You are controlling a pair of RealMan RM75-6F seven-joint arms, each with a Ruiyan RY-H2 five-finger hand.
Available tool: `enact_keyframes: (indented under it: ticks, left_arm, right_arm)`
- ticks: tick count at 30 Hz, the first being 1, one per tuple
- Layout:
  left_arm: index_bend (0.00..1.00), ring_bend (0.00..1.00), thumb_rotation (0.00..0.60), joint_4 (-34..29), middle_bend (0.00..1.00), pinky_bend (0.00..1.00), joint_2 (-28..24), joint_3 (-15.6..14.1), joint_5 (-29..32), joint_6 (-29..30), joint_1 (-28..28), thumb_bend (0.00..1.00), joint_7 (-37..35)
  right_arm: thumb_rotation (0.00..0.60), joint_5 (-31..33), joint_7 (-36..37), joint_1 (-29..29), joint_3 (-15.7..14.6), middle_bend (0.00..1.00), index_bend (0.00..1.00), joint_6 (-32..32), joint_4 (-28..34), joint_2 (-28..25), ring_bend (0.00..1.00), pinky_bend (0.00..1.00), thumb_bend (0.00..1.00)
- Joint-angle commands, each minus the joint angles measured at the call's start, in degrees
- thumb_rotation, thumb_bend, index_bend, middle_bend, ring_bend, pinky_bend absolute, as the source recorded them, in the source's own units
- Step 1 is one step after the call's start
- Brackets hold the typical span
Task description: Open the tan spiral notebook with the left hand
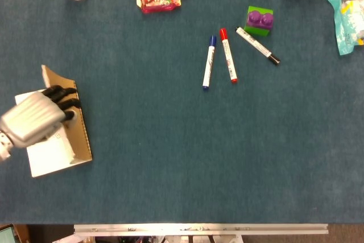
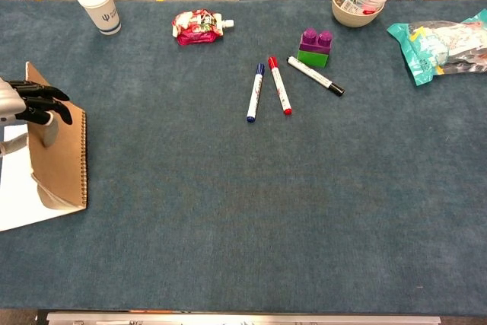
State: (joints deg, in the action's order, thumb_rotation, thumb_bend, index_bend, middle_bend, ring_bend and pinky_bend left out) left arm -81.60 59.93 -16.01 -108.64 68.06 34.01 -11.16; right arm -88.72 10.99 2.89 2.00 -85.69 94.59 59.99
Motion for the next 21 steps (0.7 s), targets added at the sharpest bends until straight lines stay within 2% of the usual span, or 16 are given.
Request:
enact_keyframes:
  ticks: [1, 10, 16, 21]
  left_arm:
    - [0.64, 0.13, 0.600, -6.8, 0.27, 0.21, -2.3, 0.8, -1.1, -5.3, 2.9, 0.55, 7.0]
    - [0.62, 0.13, 0.600, -17.7, 0.26, 0.21, 1.0, 5.1, 2.6, -15.7, 5.7, 0.55, 22.0]
    - [0.55, 0.13, 0.600, -21.0, 0.23, 0.21, 4.1, 7.4, 7.6, -21.5, 6.7, 0.55, 28.2]
    - [0.46, 0.13, 0.600, -22.3, 0.21, 0.21, 7.2, 9.5, 13.7, -25.7, 7.0, 0.55, 33.9]
  right_arm:
    - [0.600, 0.1, 0.4, -0.1, 0.0, 0.37, 0.36, -0.1, -0.3, 0.0, 0.23, 0.29, 0.39]
    - [0.600, 0.6, 2.4, -0.6, 0.0, 0.37, 0.36, -0.4, -2.0, 0.2, 0.23, 0.29, 0.39]
    - [0.600, 0.9, 3.7, -0.9, 0.1, 0.37, 0.36, -0.7, -3.0, 0.2, 0.23, 0.29, 0.39]
    - [0.600, 1.0, 4.6, -1.1, 0.1, 0.37, 0.36, -0.8, -3.8, 0.4, 0.23, 0.29, 0.39]
